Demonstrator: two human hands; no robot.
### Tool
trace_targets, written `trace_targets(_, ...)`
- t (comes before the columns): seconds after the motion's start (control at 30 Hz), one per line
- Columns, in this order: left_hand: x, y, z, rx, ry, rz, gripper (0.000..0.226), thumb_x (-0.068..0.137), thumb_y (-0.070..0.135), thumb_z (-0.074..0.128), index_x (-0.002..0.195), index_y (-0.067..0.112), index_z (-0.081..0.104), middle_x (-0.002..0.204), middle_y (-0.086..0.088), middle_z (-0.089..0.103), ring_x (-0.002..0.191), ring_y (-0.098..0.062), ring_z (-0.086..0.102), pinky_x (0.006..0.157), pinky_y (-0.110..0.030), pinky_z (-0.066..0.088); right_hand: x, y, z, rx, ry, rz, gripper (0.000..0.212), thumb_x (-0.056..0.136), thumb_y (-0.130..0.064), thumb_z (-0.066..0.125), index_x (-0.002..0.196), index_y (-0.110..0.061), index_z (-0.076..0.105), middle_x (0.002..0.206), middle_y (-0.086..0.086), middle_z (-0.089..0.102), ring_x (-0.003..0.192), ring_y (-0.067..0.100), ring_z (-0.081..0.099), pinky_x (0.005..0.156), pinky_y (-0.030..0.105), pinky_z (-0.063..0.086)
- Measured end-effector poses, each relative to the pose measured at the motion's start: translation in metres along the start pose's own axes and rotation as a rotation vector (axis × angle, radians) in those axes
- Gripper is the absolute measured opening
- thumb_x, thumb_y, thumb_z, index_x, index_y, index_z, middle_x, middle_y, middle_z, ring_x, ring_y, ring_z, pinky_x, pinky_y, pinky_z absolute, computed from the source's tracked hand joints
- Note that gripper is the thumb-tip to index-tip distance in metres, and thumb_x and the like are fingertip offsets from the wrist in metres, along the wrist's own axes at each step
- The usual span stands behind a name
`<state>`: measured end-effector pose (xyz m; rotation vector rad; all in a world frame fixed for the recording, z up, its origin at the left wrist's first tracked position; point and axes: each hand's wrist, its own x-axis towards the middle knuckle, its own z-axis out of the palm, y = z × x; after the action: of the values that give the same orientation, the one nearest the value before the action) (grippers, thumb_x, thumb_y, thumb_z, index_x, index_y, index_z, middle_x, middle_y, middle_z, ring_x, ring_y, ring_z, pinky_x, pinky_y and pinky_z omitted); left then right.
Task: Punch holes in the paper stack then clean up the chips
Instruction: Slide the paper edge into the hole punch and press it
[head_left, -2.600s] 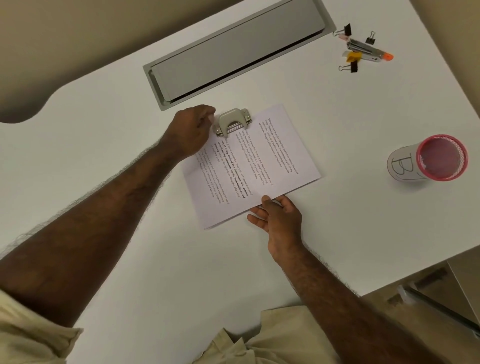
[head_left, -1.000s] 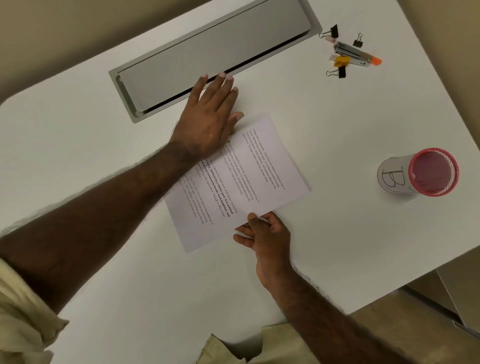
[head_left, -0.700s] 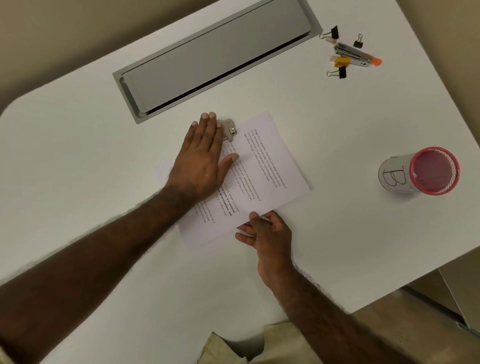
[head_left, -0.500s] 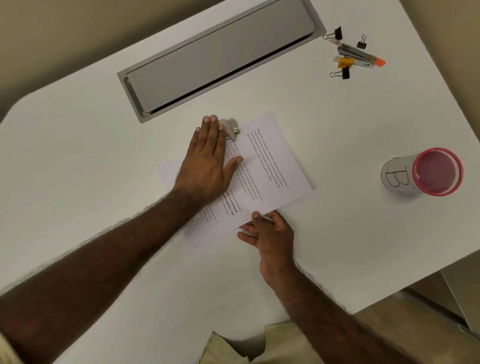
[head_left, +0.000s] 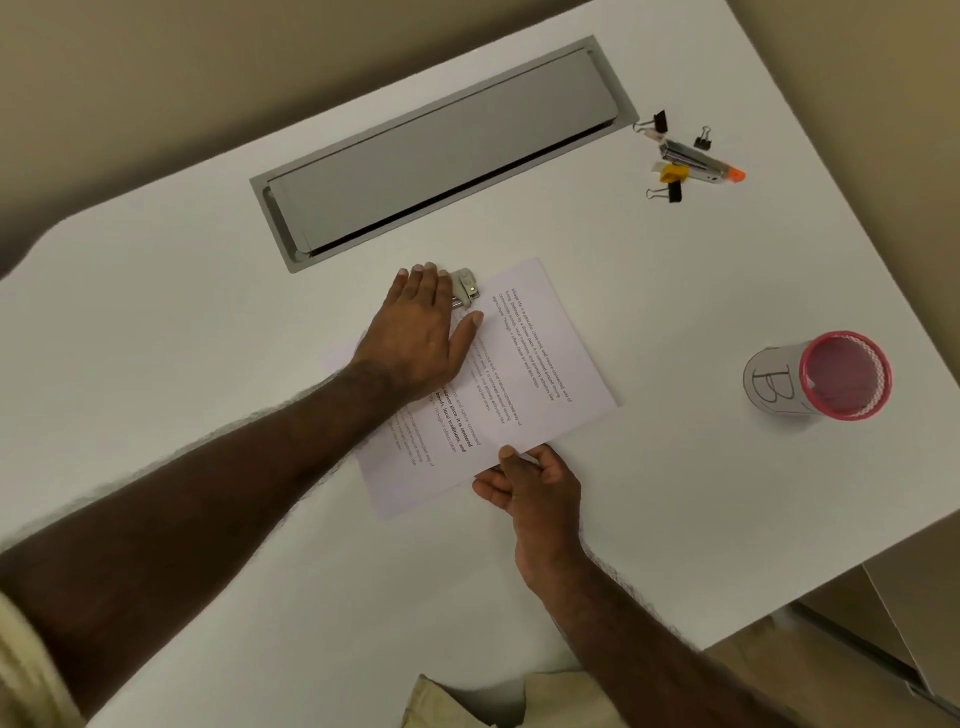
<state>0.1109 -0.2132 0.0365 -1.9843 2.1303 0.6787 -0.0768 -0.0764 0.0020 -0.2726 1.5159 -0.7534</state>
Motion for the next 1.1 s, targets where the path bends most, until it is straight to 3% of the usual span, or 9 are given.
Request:
trace_targets(0.17, -0.015, 0.009, 0.010, 0.017, 0.072, -0.018, 0.084, 0.110, 0.059, 0.020, 0.168, 0.004, -0.005, 0.177, -0.018, -0.014, 0.165, -0.031, -0.013, 0.135, -0.042, -0.007, -0.002, -0.001, 0.002, 0.015, 0.006, 0.007, 0.016, 0.101, -0.011, 0.070, 0.113, -0.001, 0.070, 0.077, 0.009, 0.078, 0.079, 0.030, 0.081, 0.074, 0.042, 0.067)
trace_targets(0.27, -0.024, 0.009, 0.017, 0.051, 0.112, -0.043, 0.074, 0.114, 0.047, 0.022, 0.169, 0.005, -0.005, 0.178, -0.017, -0.013, 0.165, -0.030, -0.013, 0.135, -0.043, -0.006, -0.002, -0.003, 0.001, 0.020, 0.006, 0.027, 0.015, 0.100, -0.012, 0.071, 0.111, -0.002, 0.069, 0.078, 0.009, 0.078, 0.081, 0.031, 0.081, 0.075, 0.043, 0.067)
trace_targets(0.47, -0.027, 0.000, 0.015, 0.103, 0.177, -0.052, 0.066, 0.114, 0.023, 0.043, 0.168, 0.001, 0.012, 0.176, -0.022, 0.013, 0.165, -0.037, 0.015, 0.135, -0.047, 0.015, -0.003, -0.004, -0.001, 0.040, -0.019, 0.032, 0.008, 0.100, -0.010, 0.070, 0.101, -0.003, 0.068, 0.072, 0.007, 0.076, 0.079, 0.030, 0.081, 0.076, 0.043, 0.067)
trace_targets(0.63, -0.020, -0.001, 0.005, 0.145, 0.212, -0.045, 0.056, 0.109, 0.015, 0.057, 0.159, -0.002, 0.038, 0.165, -0.027, 0.042, 0.145, -0.041, 0.053, 0.128, -0.049, 0.033, -0.003, -0.002, -0.003, 0.039, -0.036, 0.035, 0.008, 0.101, -0.010, 0.069, 0.104, -0.002, 0.068, 0.075, 0.006, 0.076, 0.081, 0.029, 0.081, 0.075, 0.042, 0.067)
trace_targets(0.9, -0.019, 0.004, -0.002, 0.138, 0.227, -0.078, 0.055, 0.108, 0.018, 0.061, 0.157, 0.000, 0.044, 0.162, -0.025, 0.047, 0.139, -0.042, 0.058, 0.126, -0.049, 0.036, -0.007, 0.001, -0.017, 0.036, -0.043, 0.039, 0.009, 0.101, -0.009, 0.069, 0.106, -0.002, 0.069, 0.071, 0.002, 0.076, 0.077, 0.028, 0.081, 0.073, 0.041, 0.067)
trace_targets(1.1, -0.029, 0.007, -0.004, 0.072, 0.282, -0.127, 0.053, 0.113, 0.027, 0.050, 0.158, 0.001, 0.042, 0.161, -0.023, 0.049, 0.138, -0.042, 0.059, 0.124, -0.050, 0.040, -0.012, 0.006, -0.033, 0.044, -0.054, 0.050, 0.015, 0.100, -0.008, 0.069, 0.114, -0.002, 0.071, 0.076, 0.004, 0.078, 0.079, 0.029, 0.081, 0.073, 0.041, 0.067)
